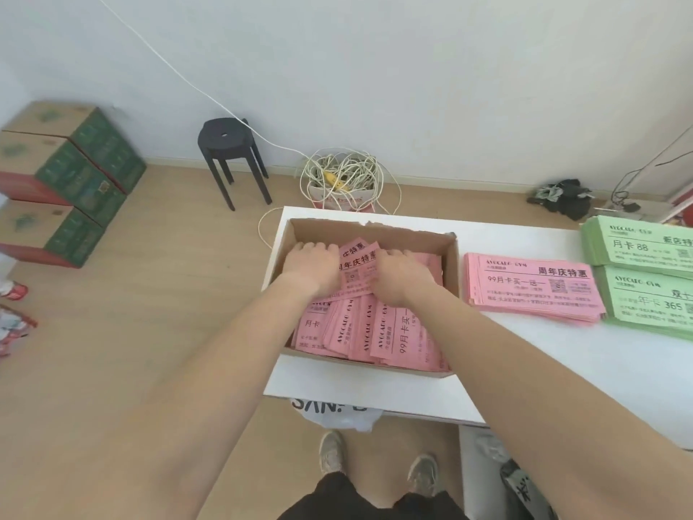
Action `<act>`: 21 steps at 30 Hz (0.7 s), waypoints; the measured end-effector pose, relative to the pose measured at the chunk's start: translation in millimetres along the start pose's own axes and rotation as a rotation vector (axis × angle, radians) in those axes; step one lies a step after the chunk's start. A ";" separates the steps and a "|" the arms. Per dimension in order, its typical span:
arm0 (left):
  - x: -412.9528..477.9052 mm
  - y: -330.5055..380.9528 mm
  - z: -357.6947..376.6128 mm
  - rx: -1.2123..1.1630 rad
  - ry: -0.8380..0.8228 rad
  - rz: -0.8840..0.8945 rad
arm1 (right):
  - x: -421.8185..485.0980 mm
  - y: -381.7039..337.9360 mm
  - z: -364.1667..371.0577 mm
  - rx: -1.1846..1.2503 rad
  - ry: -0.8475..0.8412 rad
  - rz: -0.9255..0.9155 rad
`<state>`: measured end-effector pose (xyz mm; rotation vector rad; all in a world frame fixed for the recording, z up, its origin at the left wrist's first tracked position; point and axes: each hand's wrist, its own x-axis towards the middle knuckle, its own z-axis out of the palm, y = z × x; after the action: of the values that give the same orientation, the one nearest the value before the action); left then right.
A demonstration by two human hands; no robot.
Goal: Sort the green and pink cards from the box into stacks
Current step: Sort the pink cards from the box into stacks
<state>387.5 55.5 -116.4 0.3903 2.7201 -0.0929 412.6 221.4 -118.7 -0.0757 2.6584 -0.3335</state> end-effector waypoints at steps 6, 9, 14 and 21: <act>23.9 -11.8 19.1 -0.050 -0.113 -0.052 | 13.5 -18.1 22.4 0.078 0.143 0.028; 21.8 -11.5 18.0 -0.049 -0.072 -0.026 | 12.8 -18.0 24.2 0.275 0.233 0.045; 8.6 -13.4 9.0 -0.151 -0.013 -0.001 | 5.3 -10.8 14.8 0.515 0.307 0.118; -17.5 -19.4 -13.3 -0.298 -0.086 -0.027 | -13.8 13.2 -32.7 0.509 0.189 0.148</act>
<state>392.6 34.0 -97.2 0.2564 2.6003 0.2797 410.2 243.0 -87.6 0.3246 2.6518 -0.9925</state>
